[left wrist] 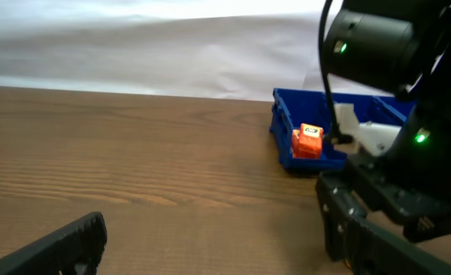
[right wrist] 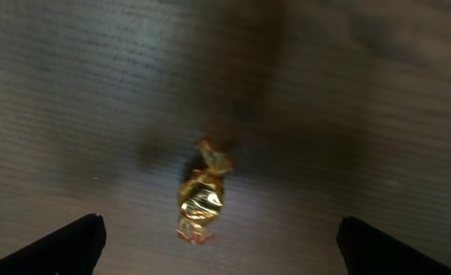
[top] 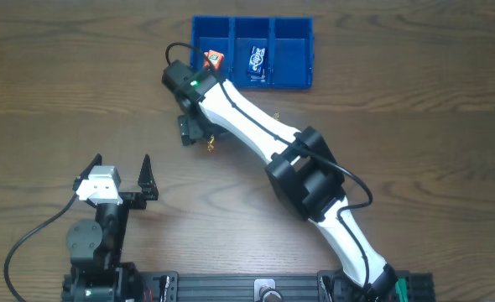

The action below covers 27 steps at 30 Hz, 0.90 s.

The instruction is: Sort Candies Into Trays

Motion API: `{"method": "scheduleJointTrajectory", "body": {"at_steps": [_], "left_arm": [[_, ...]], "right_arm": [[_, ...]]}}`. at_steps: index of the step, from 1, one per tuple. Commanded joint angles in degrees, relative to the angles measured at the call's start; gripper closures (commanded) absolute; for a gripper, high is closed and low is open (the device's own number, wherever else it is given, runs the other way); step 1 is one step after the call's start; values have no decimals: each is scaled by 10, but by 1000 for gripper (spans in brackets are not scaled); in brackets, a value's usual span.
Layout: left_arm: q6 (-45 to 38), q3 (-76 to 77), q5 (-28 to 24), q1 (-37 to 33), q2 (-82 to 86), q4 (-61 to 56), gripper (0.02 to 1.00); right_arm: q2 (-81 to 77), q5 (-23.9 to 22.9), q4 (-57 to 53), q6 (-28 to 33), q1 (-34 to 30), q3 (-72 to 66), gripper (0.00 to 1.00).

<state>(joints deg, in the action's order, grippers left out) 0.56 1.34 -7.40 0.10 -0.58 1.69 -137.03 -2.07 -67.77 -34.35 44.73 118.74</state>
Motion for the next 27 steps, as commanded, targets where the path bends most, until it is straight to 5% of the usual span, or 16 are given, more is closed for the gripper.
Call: {"method": "scheduleJointTrajectory", "body": {"at_steps": [1, 7, 27], "left_arm": [[-4, -11, -12, -2, 3, 20, 20], [-4, -11, -12, -2, 3, 20, 20], [-4, -11, -12, -2, 3, 20, 20]], "right_arm": [[-31, 3, 9, -44, 11, -3, 34], [-39, 3, 21, -64, 13, -3, 117], [-39, -14, 32, -109, 12, -3, 796]]}}
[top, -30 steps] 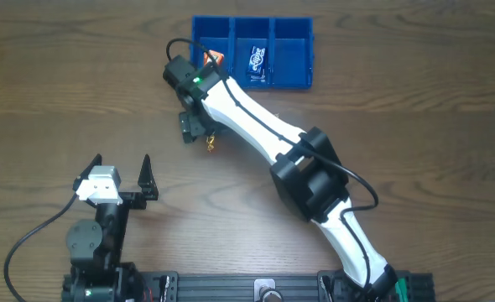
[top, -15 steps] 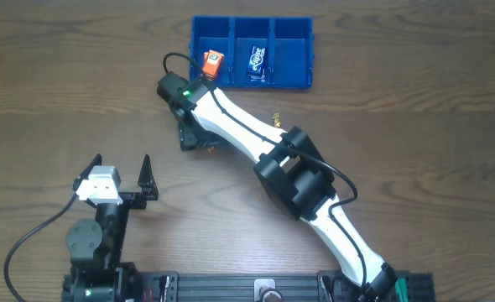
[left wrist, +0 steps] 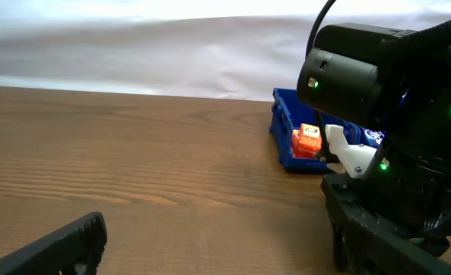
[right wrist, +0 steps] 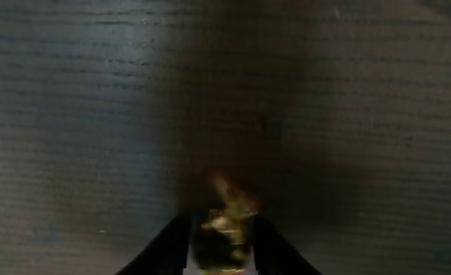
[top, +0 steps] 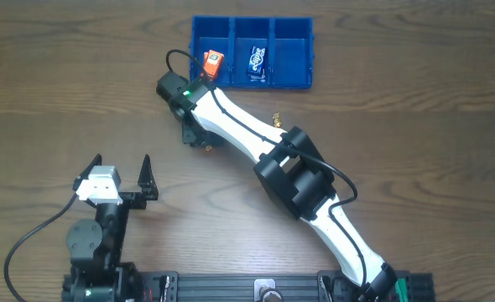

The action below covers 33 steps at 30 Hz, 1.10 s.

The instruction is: Sort Candies Into Trays

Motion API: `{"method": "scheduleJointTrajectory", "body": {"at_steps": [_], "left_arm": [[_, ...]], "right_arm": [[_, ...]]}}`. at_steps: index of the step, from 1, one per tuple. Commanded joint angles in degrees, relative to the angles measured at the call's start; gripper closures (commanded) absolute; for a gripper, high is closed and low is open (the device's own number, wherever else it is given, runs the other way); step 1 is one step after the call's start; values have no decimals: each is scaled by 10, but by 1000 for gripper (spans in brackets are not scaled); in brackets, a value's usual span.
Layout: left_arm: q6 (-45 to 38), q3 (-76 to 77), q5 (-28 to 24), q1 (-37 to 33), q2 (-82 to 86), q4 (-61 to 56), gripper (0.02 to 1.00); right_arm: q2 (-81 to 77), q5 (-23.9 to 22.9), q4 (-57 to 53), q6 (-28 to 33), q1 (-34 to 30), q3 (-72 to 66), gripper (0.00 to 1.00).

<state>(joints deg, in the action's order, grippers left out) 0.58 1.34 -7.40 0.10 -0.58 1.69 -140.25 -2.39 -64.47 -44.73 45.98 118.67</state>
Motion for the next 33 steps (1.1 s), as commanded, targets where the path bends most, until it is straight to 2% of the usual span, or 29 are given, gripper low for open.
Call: {"method": "scheduleJointTrajectory", "body": {"at_steps": [1, 7, 10, 14, 18, 23, 27, 33], "left_arm": [[-4, -11, -12, -2, 3, 20, 20], [-4, -11, -12, -2, 3, 20, 20], [-4, -11, -12, -2, 3, 20, 20], [-4, -11, -12, -2, 3, 20, 20], [-4, -11, -12, -2, 3, 20, 20], [-4, -11, -12, -2, 3, 20, 20], [-4, -11, -12, -2, 3, 20, 20], [-4, -11, -12, -2, 3, 20, 20]], "right_arm": [[-7, -11, -1, -5, 0, -2, 816], [4, -14, -12, -2, -1, 0, 932], [52, -48, -32, 1, -3, 0, 965], [162, -85, -55, 46, -10, 0, 965], [234, -136, -73, 96, -56, 8, 965], [236, -182, -2, 188, -137, 24, 965], [210, -182, 76, 240, -181, 24, 965], [146, -181, 140, 256, -227, 24, 965]]}}
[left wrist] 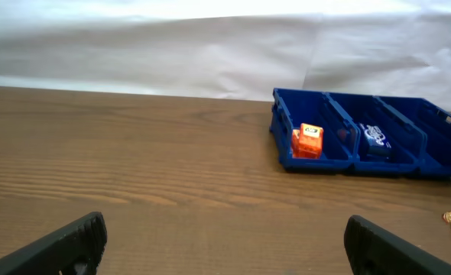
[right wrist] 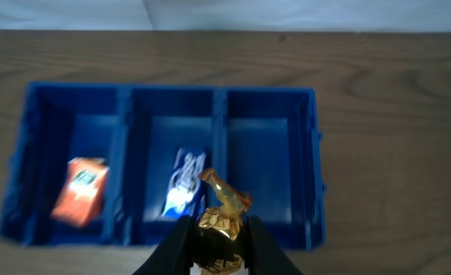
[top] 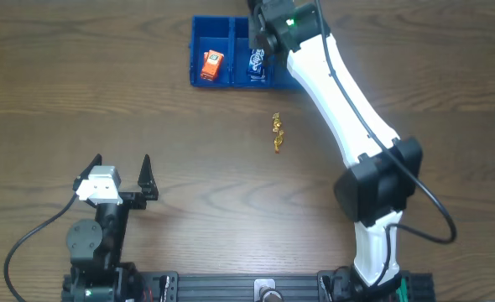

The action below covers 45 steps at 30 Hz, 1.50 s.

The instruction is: Sort Candies Into Trays

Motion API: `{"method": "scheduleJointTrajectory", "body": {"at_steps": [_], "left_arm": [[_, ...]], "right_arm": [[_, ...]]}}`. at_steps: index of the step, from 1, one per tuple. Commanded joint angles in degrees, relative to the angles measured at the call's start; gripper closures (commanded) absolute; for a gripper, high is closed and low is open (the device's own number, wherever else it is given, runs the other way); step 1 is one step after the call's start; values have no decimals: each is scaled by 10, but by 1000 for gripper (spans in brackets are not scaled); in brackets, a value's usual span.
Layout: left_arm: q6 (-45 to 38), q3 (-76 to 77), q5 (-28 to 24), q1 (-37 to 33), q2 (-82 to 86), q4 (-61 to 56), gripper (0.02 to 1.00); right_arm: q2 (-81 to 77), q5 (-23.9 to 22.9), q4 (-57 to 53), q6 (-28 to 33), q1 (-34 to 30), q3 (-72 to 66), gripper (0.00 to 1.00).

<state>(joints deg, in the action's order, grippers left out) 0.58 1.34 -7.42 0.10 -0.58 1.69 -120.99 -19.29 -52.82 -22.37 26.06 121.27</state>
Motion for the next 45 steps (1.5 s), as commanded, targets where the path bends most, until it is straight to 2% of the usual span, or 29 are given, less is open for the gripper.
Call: {"method": "scheduleJointTrajectory", "body": {"at_steps": [1, 6, 18, 19, 20, 21, 22, 24, 25, 27, 30, 34, 39, 43, 45], "left_arm": [[-4, -11, -12, -2, 3, 20, 20], [-4, -11, -12, -2, 3, 20, 18], [-4, -11, -12, -2, 3, 20, 20], [-4, -11, -12, -2, 3, 20, 20], [-4, -11, -12, -2, 3, 20, 20], [-4, -11, -12, -2, 3, 20, 23], [-4, -11, -12, -2, 3, 20, 20], [-4, -11, -12, -2, 3, 20, 20], [-4, -11, -12, -2, 3, 20, 20], [-4, -11, -12, -2, 3, 20, 20], [-4, -11, -12, -2, 3, 20, 20], [-4, -11, -12, -2, 3, 20, 20], [-4, -11, -12, -2, 3, 20, 20], [-4, -11, -12, -2, 3, 20, 20], [-4, -11, -12, -2, 3, 20, 20]], "right_arm": [[-56, -12, 31, 32, -34, -2, 965], [-104, -12, 57, 34, -55, -2, 965], [-127, 1, 91, 31, -59, -2, 956], [-129, 0, 91, 31, -59, -2, 930], [-130, 0, 92, 32, -59, -2, 693], [-131, 0, 92, 32, -59, -2, 584], [-131, 0, 94, 32, -59, -2, 516], [-132, 0, 97, 32, -59, -2, 261], [-132, 0, 100, 32, -59, -2, 172], [-132, 0, 105, 32, -59, -2, 75], [-131, -2, 102, 36, -59, 3, 1], [-115, -6, 39, 36, -58, 50, 1], [-17, 19, -123, 21, -42, 100, 1], [25, 41, -248, -22, -18, 100, 1], [26, 67, -311, -38, -9, 96, 1]]}}
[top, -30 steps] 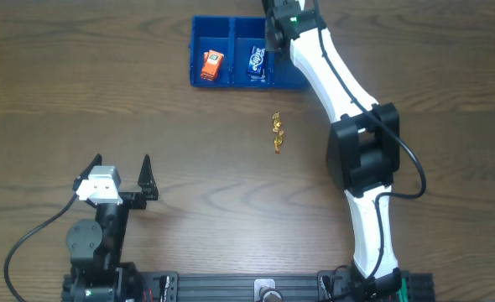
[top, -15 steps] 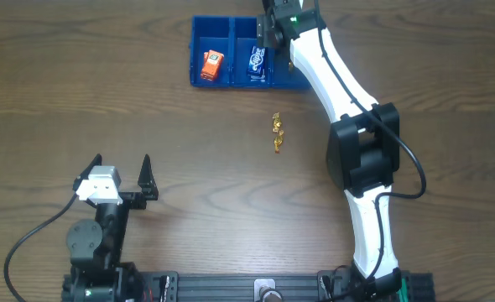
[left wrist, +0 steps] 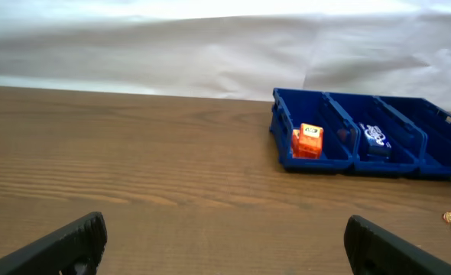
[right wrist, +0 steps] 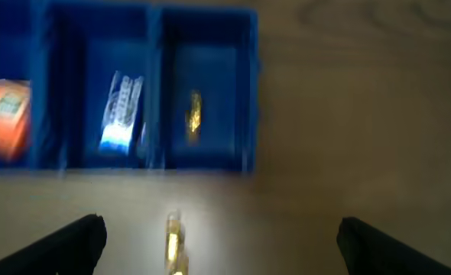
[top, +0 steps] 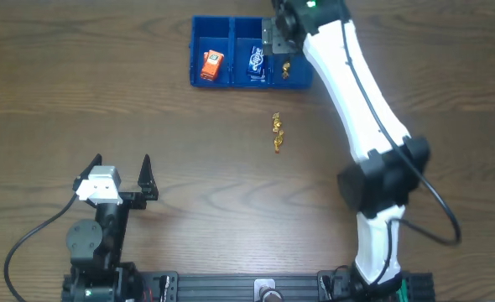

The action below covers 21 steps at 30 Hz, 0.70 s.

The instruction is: Sort Candies Into Trays

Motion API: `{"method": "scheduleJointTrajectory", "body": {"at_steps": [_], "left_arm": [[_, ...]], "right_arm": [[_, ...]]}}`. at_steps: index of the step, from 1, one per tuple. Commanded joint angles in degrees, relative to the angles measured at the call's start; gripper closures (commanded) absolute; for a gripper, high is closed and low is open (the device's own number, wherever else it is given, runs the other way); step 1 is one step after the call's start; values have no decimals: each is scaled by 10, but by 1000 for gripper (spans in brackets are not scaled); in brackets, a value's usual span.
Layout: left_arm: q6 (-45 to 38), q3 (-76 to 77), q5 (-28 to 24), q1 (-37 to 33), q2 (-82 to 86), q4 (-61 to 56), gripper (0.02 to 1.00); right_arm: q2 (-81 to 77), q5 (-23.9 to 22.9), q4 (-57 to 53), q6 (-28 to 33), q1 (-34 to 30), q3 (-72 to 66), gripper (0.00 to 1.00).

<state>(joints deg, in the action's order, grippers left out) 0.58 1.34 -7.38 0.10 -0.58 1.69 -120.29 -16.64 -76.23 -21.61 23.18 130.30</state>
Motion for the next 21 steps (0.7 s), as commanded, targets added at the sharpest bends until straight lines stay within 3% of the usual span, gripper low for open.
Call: {"method": "scheduleJointTrajectory", "body": {"at_steps": [1, 4, 10, 21], "left_arm": [[-4, -11, -12, -2, 3, 20, 20], [-4, -11, -12, -2, 3, 20, 20], [-4, -11, -12, -2, 3, 20, 20], [-4, -11, -12, -2, 3, 20, 20]], "right_arm": [[19, 51, -93, -54, 25, -5, 1], [19, 83, -106, -57, 45, -65, 1], [19, 120, 26, -63, 61, -256, 1], [14, 112, 214, -84, 47, -385, 1]]}}
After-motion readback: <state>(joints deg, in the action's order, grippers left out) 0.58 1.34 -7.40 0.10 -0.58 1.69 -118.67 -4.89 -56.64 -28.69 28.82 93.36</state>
